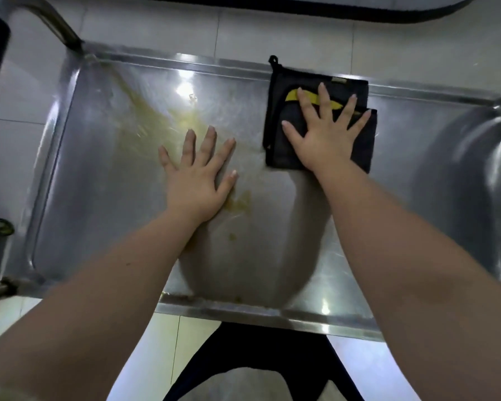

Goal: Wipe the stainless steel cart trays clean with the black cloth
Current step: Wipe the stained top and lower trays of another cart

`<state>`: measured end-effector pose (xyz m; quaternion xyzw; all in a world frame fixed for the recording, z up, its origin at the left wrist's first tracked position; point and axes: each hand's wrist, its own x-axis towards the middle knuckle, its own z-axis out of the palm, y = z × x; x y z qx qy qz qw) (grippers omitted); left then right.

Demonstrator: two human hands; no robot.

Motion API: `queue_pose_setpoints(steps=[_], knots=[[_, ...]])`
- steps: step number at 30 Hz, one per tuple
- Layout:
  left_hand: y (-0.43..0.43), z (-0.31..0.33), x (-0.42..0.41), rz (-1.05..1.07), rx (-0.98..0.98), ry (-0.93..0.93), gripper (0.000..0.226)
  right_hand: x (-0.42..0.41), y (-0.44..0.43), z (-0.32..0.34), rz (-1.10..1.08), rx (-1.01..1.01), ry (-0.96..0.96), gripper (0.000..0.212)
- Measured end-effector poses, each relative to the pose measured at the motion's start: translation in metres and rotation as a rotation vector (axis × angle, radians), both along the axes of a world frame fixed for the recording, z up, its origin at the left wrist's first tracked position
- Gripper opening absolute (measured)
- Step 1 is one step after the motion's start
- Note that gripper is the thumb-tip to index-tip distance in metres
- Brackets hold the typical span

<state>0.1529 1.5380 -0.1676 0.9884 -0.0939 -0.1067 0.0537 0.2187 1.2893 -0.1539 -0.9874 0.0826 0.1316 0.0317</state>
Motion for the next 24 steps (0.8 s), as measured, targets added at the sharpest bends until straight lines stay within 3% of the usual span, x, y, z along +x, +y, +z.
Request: queue_pose_setpoints(steps=[4,11,13,17,21,24], knots=[[0.001,0.002,0.001,0.01,-0.016,0.003,0.059,-0.03,0.005,0.001,0.038,0.007,0.012,0.073],[0.001,0.003,0.0,0.009,-0.021,0.016,0.06,-0.236,0.035,0.006,0.136,0.056,0.033,0.071],[0.001,0.002,0.0,0.005,-0.021,0.015,0.06,-0.254,0.037,0.008,0.156,0.051,0.058,0.07],[0.0,0.001,0.001,-0.003,-0.018,0.016,0.06,-0.173,0.028,0.004,0.089,0.031,-0.03,0.069],[-0.001,0.002,0.003,-0.004,-0.002,0.03,0.06,-0.039,0.012,-0.001,-0.046,0.0,0.005,0.072],[-0.001,0.002,0.002,0.006,-0.012,0.031,0.059,0.003,0.012,0.0,-0.031,0.001,0.021,0.073]])
